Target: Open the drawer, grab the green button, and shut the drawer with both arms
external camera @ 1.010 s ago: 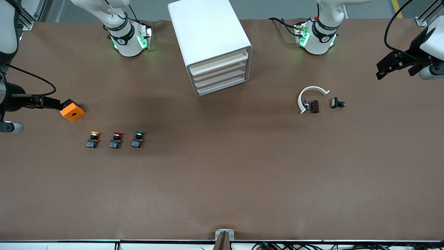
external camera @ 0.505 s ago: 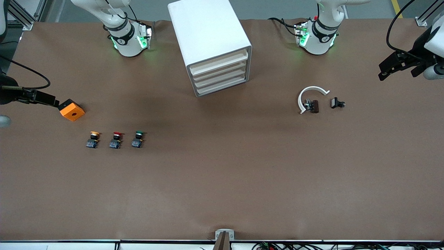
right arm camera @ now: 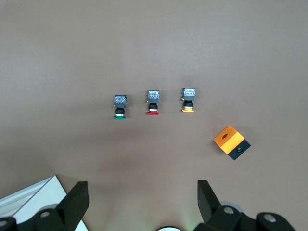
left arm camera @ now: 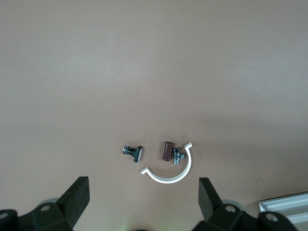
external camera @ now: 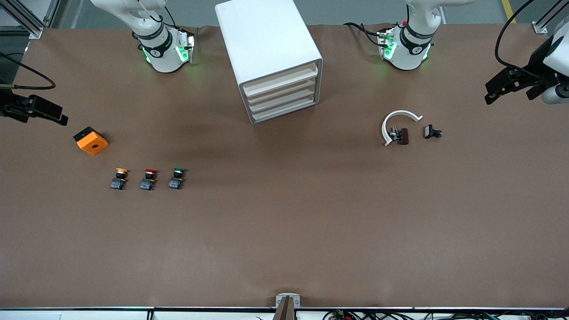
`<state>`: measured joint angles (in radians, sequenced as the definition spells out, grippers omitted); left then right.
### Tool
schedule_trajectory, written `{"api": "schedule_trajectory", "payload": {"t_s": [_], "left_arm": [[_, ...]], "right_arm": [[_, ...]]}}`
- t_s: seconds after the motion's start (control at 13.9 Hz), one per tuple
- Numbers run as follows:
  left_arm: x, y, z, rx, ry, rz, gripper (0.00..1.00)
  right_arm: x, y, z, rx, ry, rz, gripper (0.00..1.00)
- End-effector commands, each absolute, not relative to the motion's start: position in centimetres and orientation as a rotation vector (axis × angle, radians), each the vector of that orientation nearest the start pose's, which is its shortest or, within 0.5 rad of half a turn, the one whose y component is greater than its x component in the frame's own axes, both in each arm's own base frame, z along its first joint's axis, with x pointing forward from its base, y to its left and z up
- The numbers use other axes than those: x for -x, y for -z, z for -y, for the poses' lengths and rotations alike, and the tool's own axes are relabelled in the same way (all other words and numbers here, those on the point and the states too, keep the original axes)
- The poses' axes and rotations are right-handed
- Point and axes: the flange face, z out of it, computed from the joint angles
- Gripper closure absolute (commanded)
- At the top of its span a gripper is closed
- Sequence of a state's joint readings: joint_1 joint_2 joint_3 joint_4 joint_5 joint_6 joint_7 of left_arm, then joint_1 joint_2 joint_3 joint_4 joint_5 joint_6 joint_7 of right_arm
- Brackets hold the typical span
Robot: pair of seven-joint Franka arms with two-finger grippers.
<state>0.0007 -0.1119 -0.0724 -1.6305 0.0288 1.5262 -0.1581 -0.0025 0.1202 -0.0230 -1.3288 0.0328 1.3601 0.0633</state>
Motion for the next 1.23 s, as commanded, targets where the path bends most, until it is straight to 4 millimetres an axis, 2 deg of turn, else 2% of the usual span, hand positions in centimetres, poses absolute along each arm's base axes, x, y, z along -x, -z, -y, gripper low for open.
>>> {"api": "schedule_trajectory", "payload": {"t_s": [0.0, 0.22, 0.36, 0.43, 0.5, 0.87, 1.01, 1.15], "left_arm": [[-51.4, -65.7, 3.6, 3.107, -0.002, 0.132, 0.0], [-51.3, -65.7, 3.6, 3.106, -0.007, 0.13, 0.0], [-51.3, -65.6, 3.7, 3.106, -0.009, 0.13, 0.0], [-51.3, -65.6, 3.7, 3.107, -0.009, 0.113, 0.0], [-51.3, -65.6, 3.5, 3.11, -0.01, 0.11, 0.0], [-51.3, -65.5, 4.0, 3.118, -0.016, 0.098, 0.0], [-51.4, -65.4, 3.9, 3.118, -0.018, 0.098, 0.0], [-51.5, -65.1, 4.0, 3.118, -0.025, 0.095, 0.0]], "right_arm": [[-55.2, -65.1, 1.3, 3.105, -0.136, -0.1, 0.0], [-53.4, -65.0, 1.3, 3.105, -0.1, -0.094, 0.0], [-53.2, -65.4, 1.6, 3.107, -0.089, 0.012, 0.0], [-53.0, -65.6, 2.4, 3.111, -0.083, 0.057, 0.0], [-52.8, -65.7, 3.1, 3.11, -0.085, 0.057, 0.0], [-51.5, -65.5, 3.1, 3.11, -0.092, 0.054, 0.0], [-51.7, -65.7, 2.8, 3.156, -0.094, 0.076, 0.0], [-51.7, -65.8, 1.2, 3.209, -0.096, 0.112, 0.0]]}}
